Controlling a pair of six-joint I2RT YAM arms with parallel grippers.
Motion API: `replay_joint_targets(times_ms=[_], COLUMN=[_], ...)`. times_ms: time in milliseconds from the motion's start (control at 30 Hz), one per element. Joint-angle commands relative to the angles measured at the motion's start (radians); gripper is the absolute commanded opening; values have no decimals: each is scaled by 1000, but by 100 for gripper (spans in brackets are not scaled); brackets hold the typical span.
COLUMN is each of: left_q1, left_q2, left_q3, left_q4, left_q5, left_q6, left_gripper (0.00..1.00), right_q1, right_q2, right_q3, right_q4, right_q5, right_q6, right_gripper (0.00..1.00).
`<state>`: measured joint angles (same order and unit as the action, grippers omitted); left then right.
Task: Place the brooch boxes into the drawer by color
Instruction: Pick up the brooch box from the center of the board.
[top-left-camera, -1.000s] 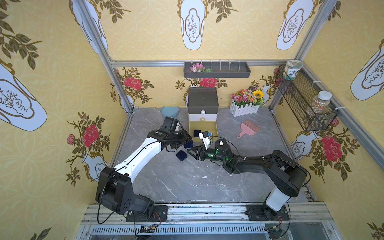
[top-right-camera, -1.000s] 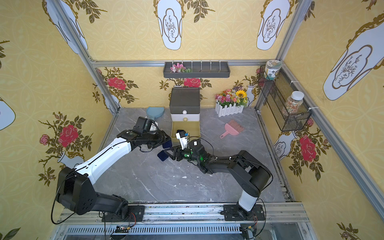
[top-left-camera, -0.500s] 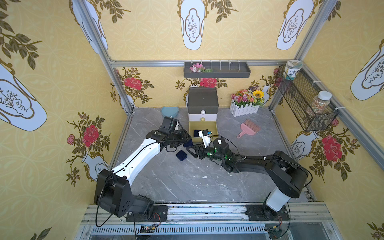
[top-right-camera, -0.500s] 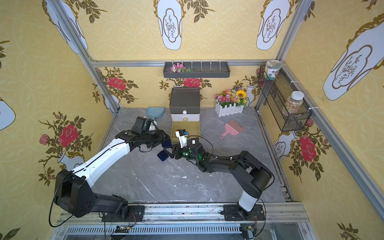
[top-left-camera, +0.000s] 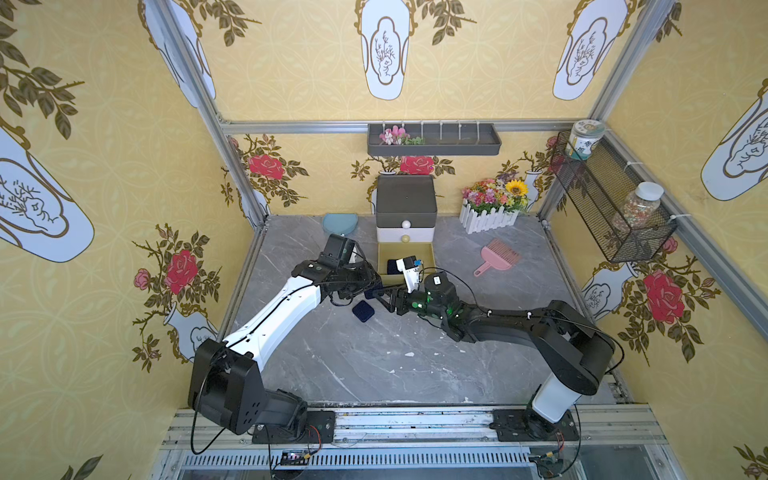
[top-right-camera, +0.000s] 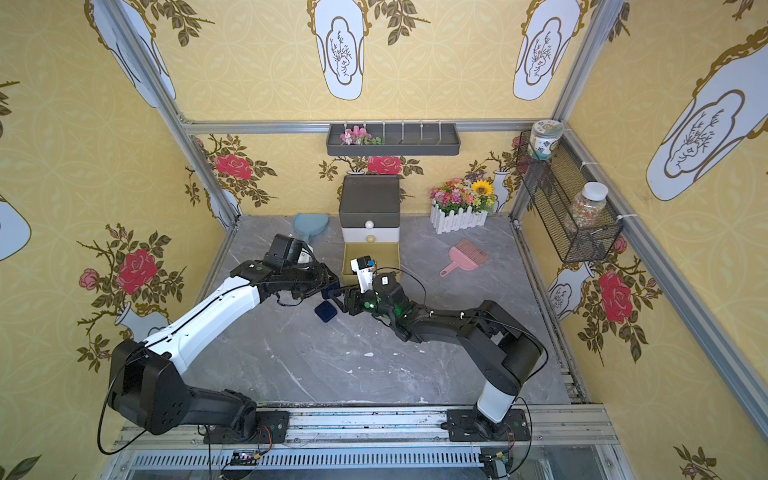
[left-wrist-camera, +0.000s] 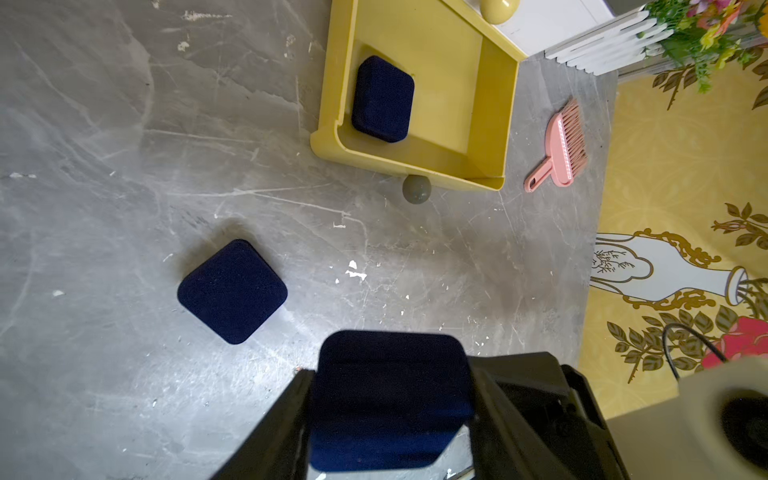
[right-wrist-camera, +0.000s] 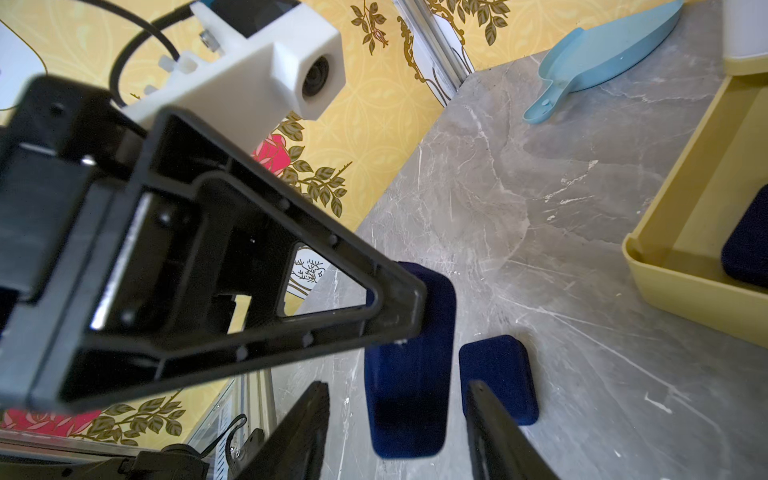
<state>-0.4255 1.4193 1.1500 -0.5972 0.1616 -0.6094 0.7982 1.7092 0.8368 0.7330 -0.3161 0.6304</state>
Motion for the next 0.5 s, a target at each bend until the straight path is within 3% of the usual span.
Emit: replay_joint_targets(times_ms=[0, 200, 367, 467], left_q1=[1, 1, 1, 2], left_q2=[4, 0, -3, -16], left_q3=[3, -7, -3, 15], left_q4=[-3, 2, -7, -35], left_q5=[10, 10, -28, -87], left_q6=[16, 16, 22, 33], left_gripper=[50, 54, 89, 97], right_q1=[5, 6, -10, -42], right_q2=[14, 12, -10, -34], right_q3=[15, 1, -22, -43], right_q4=[48, 63, 51, 41], right_q5=[-19, -18, 1, 4], right_q6=[4, 14, 24, 39], right_gripper=[49, 27, 22, 21])
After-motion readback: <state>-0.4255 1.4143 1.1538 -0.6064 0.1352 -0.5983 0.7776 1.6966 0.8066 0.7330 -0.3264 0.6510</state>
